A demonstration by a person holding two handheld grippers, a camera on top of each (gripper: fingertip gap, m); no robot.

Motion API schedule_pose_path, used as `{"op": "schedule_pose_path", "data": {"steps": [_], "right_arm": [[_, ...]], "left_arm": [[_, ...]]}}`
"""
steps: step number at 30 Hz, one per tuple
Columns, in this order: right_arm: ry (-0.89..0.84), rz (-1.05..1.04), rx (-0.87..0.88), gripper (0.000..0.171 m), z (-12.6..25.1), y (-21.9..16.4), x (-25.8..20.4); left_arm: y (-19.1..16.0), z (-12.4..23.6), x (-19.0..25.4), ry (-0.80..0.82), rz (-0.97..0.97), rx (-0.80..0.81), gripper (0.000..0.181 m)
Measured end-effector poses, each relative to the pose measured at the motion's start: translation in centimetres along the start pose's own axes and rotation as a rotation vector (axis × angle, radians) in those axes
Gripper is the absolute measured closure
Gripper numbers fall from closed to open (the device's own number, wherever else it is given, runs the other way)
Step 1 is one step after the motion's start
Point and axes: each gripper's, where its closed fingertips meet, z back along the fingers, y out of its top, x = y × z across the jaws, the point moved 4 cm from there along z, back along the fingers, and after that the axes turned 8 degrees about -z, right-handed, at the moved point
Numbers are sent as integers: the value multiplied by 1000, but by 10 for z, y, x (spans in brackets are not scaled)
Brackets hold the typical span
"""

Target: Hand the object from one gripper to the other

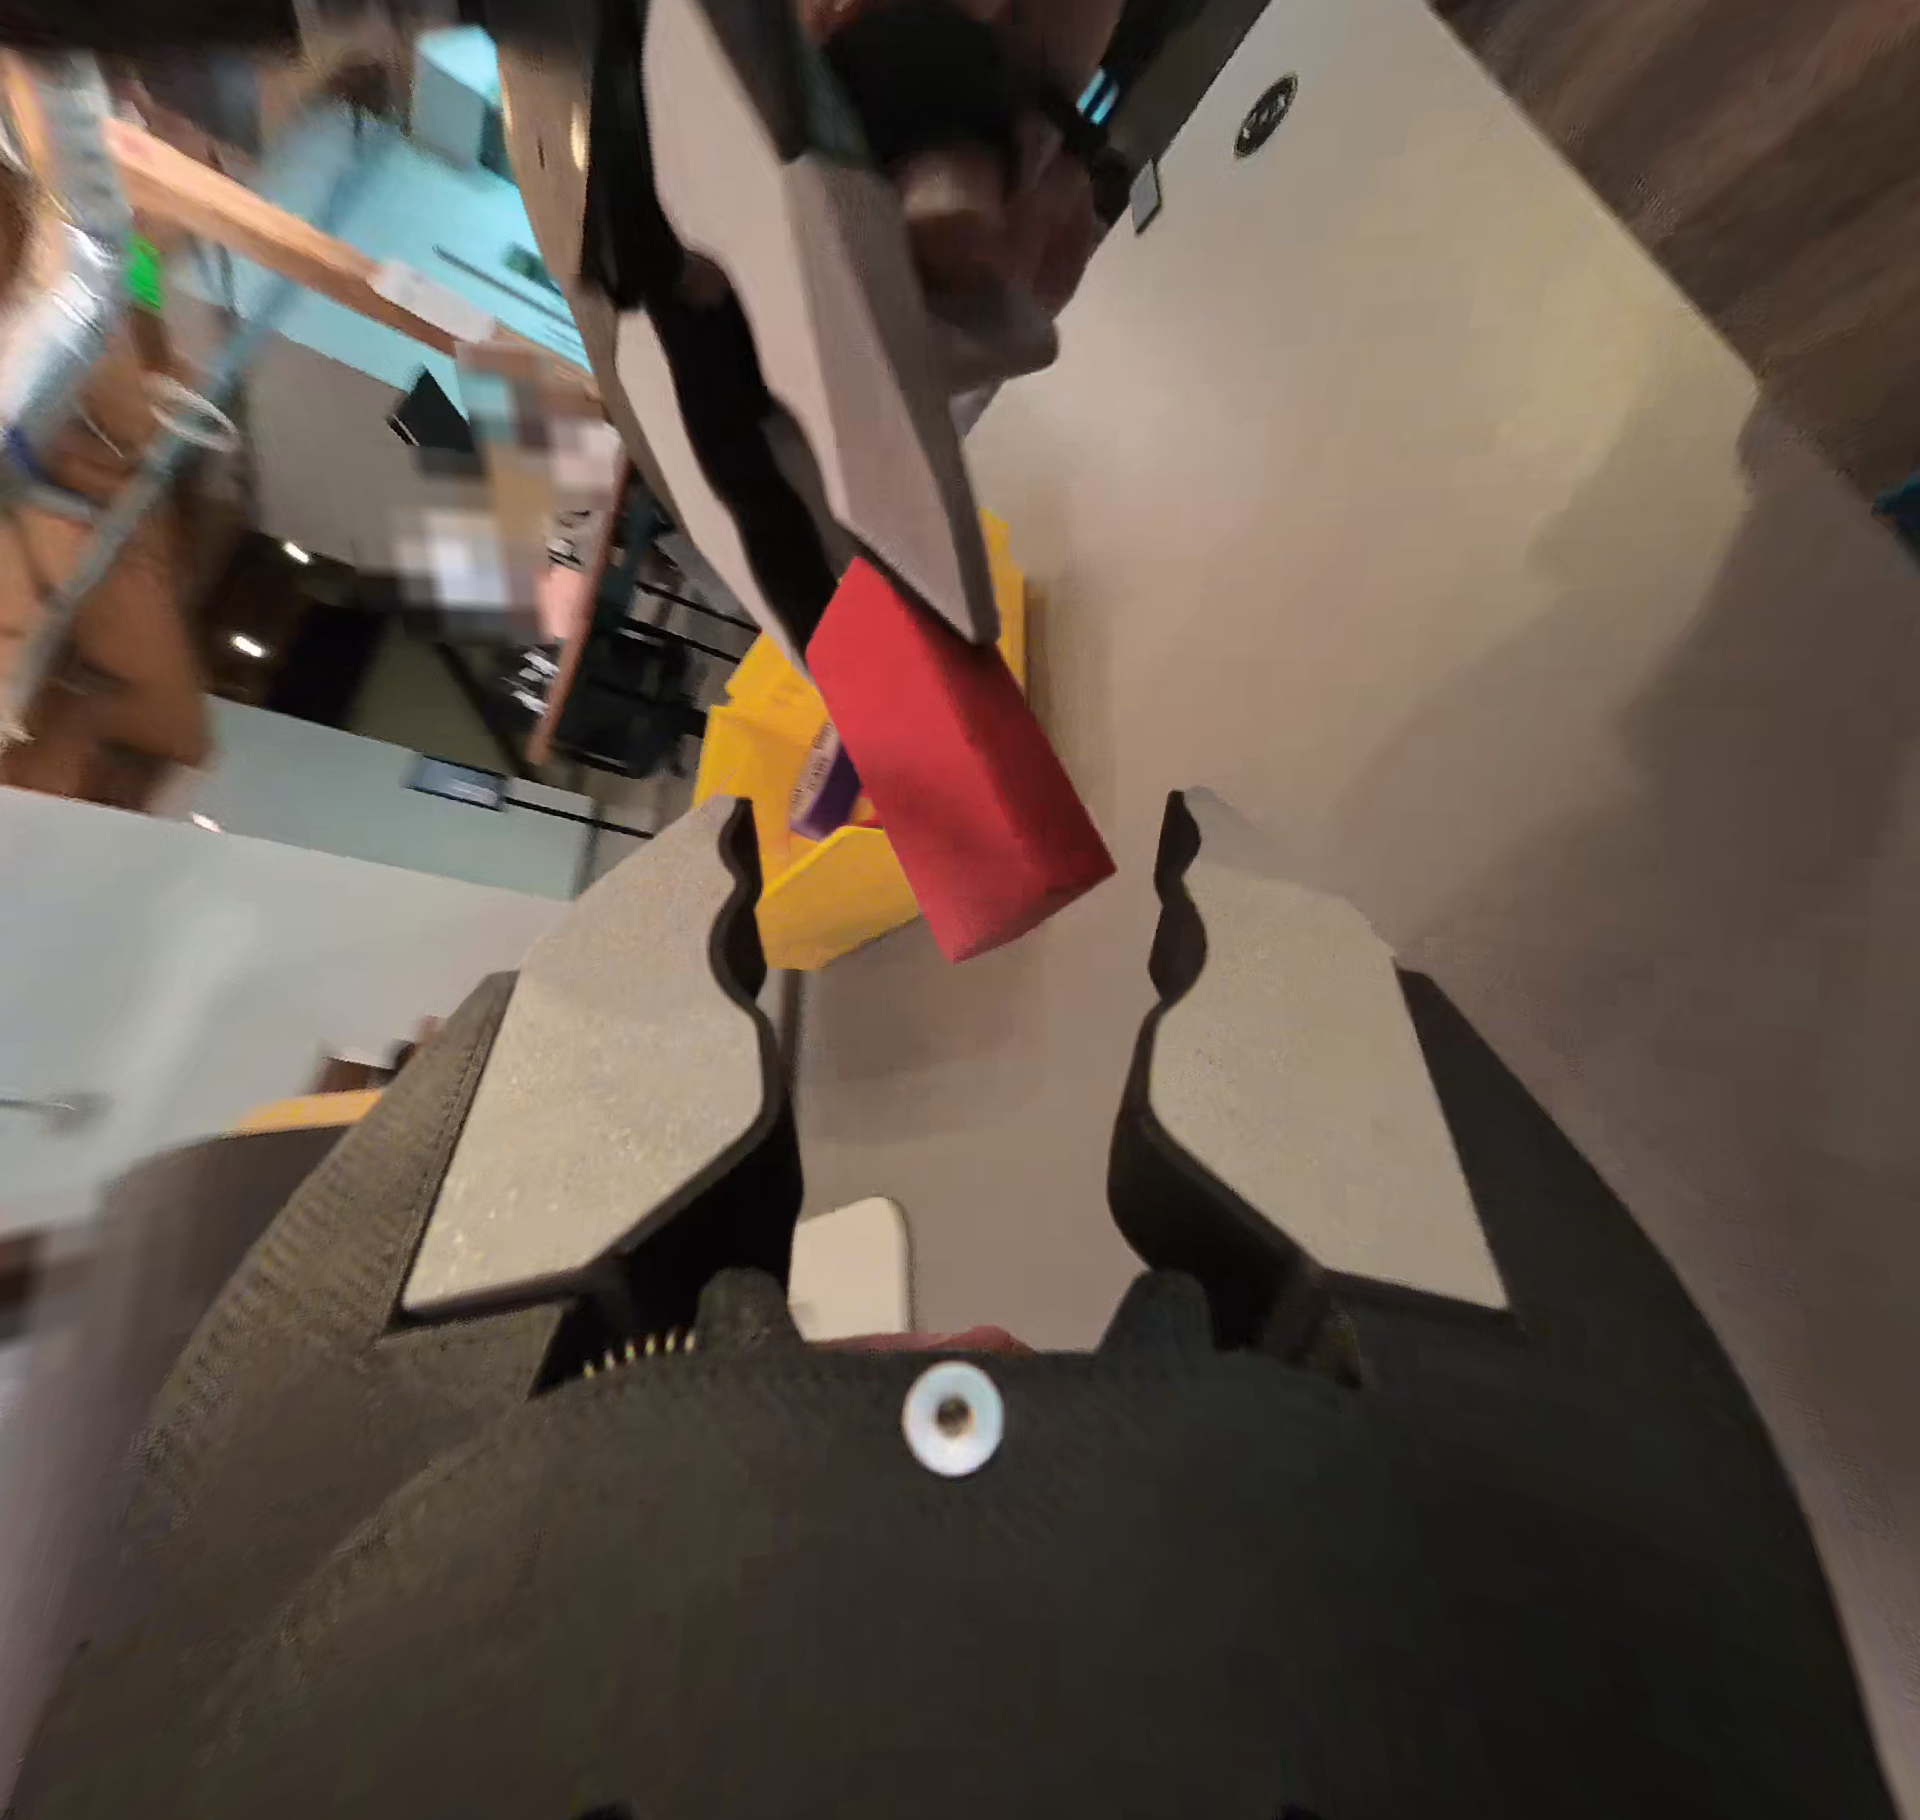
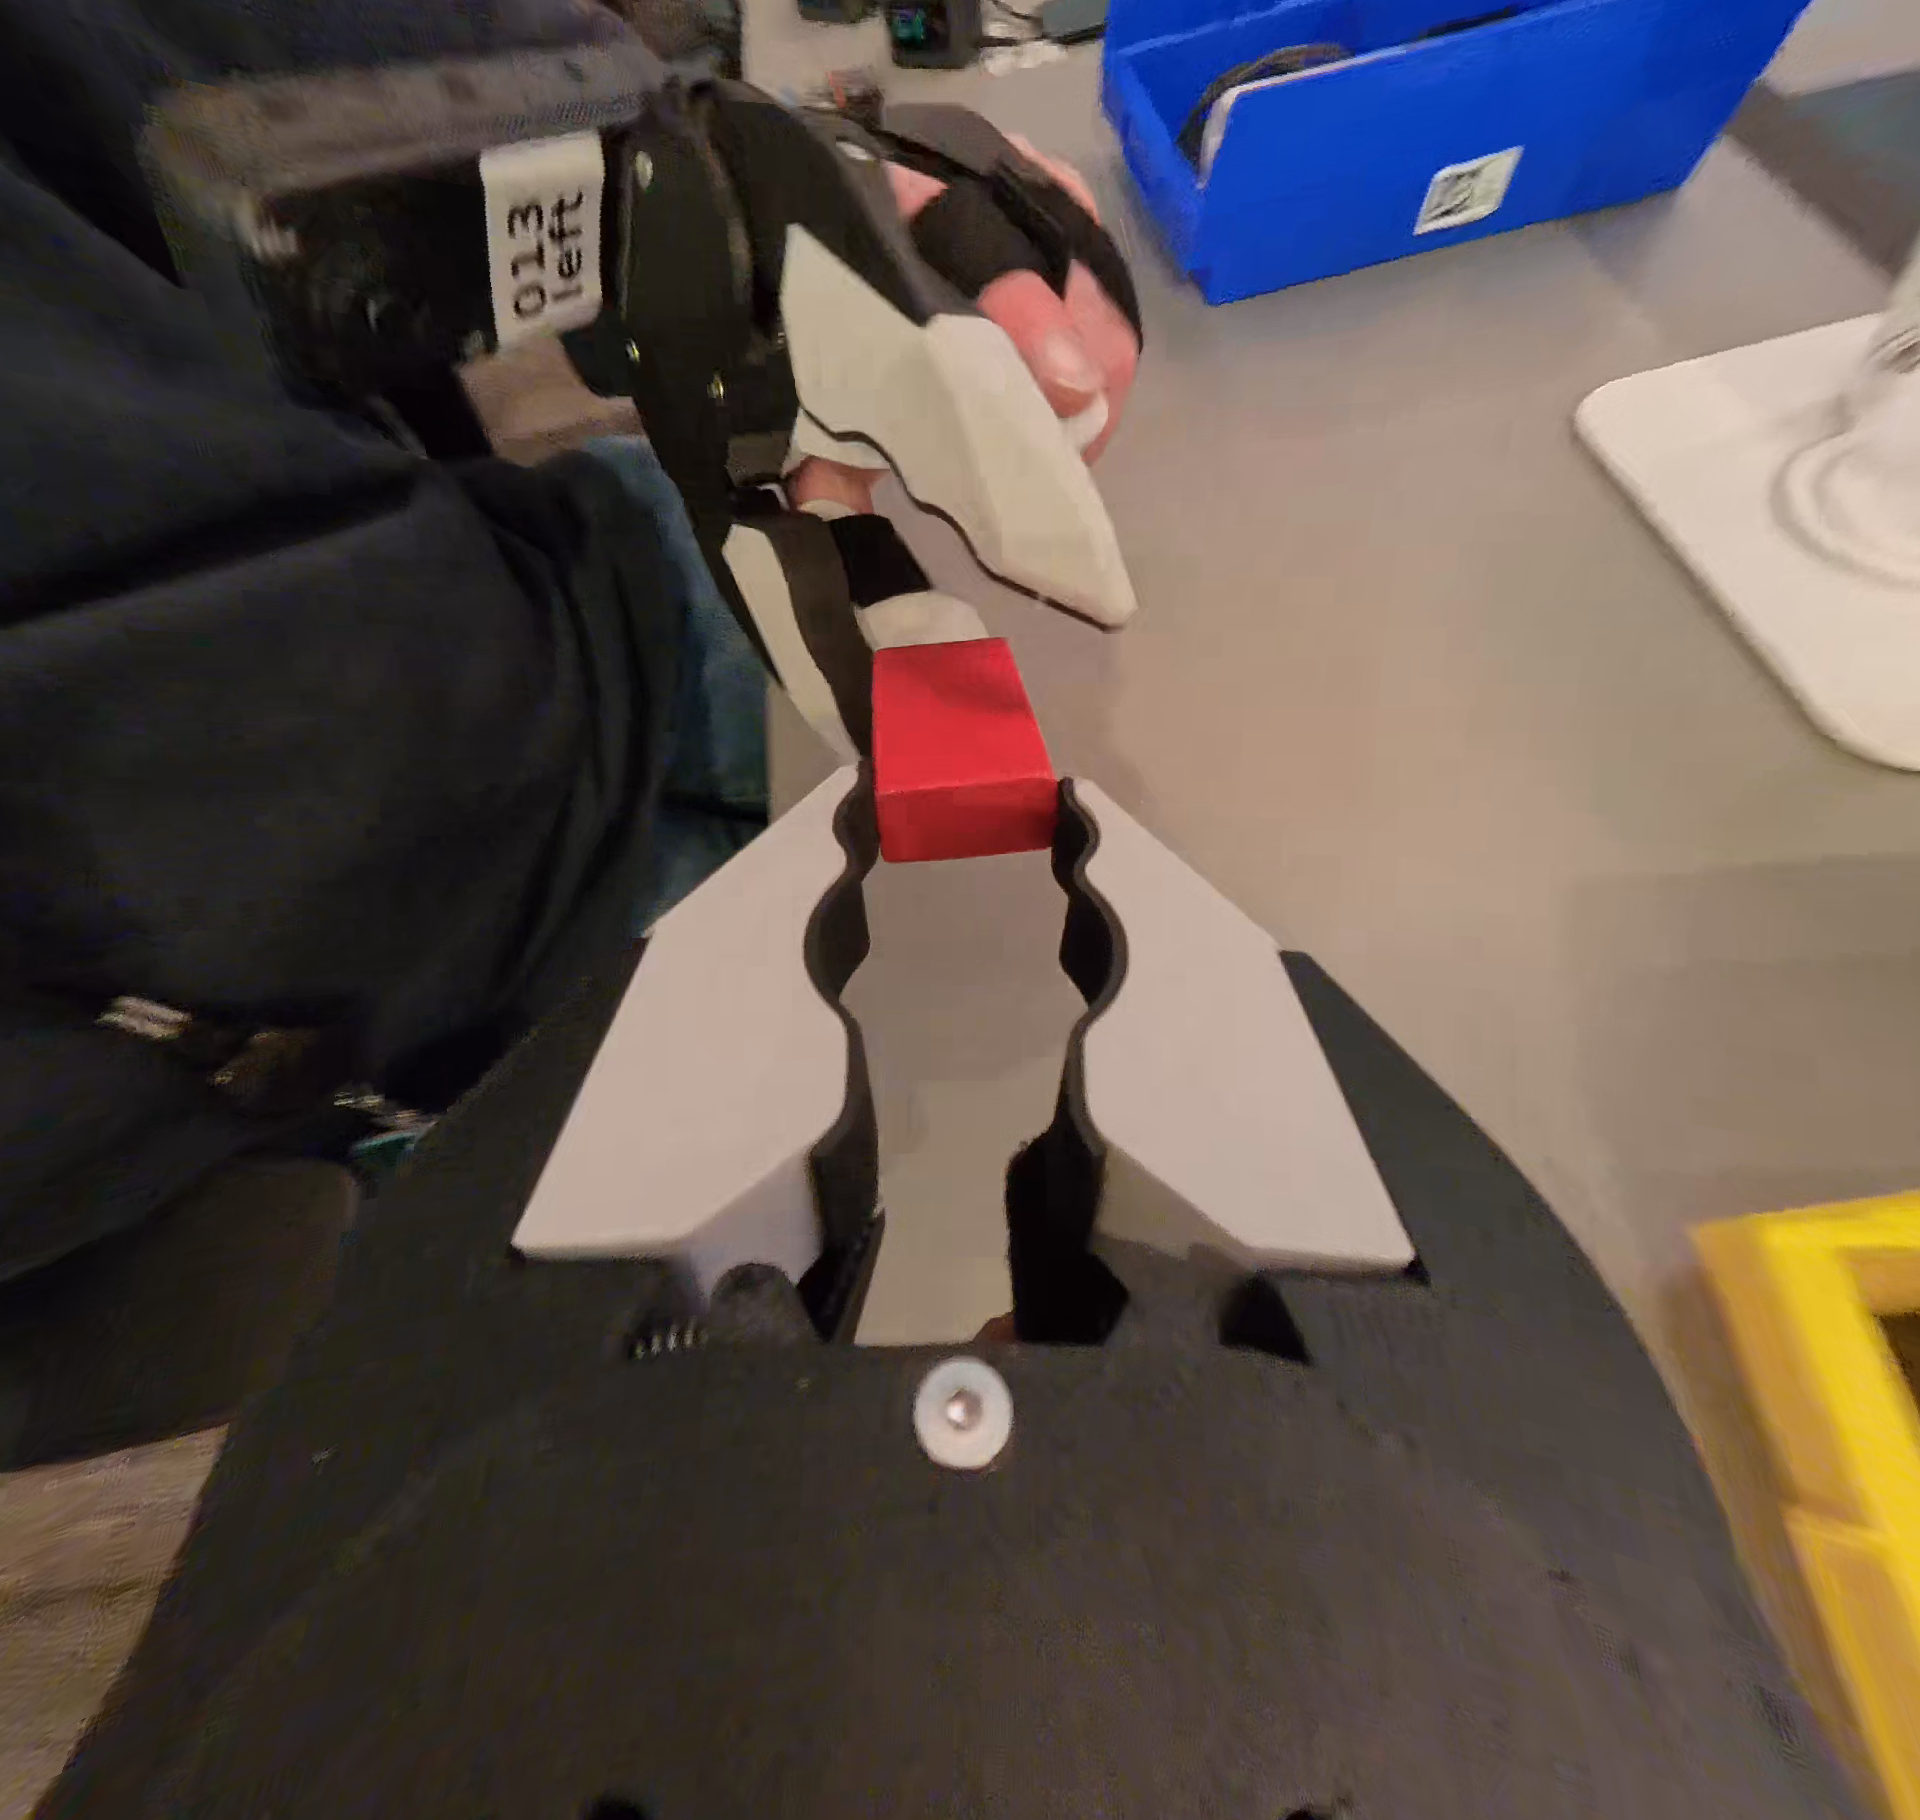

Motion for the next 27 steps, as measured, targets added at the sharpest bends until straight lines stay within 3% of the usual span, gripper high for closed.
{"op": "schedule_pose_path", "data": {"steps": [3, 7, 12, 17, 22, 27], "right_arm": [[162, -131, 73, 140, 0, -2, 1], [250, -213, 137, 140, -6, -6, 5], [332, -270, 237, 140, -8, -6, 1], [365, -295, 314, 140, -7, -6, 0], [381, -338, 406, 140, -9, -7, 1], [397, -335, 483, 130, -3, -8, 1]], "left_arm": [[8, 0, 3, 83, -183, -17, 111], [14, -2, -2, 197, -209, -26, 118], [24, -4, -1, 237, -249, 9, 161], [26, -4, -4, 235, -224, 10, 163], [25, -2, -8, 147, -151, 21, 164], [22, 3, -14, -95, -16, 72, 164]]}}
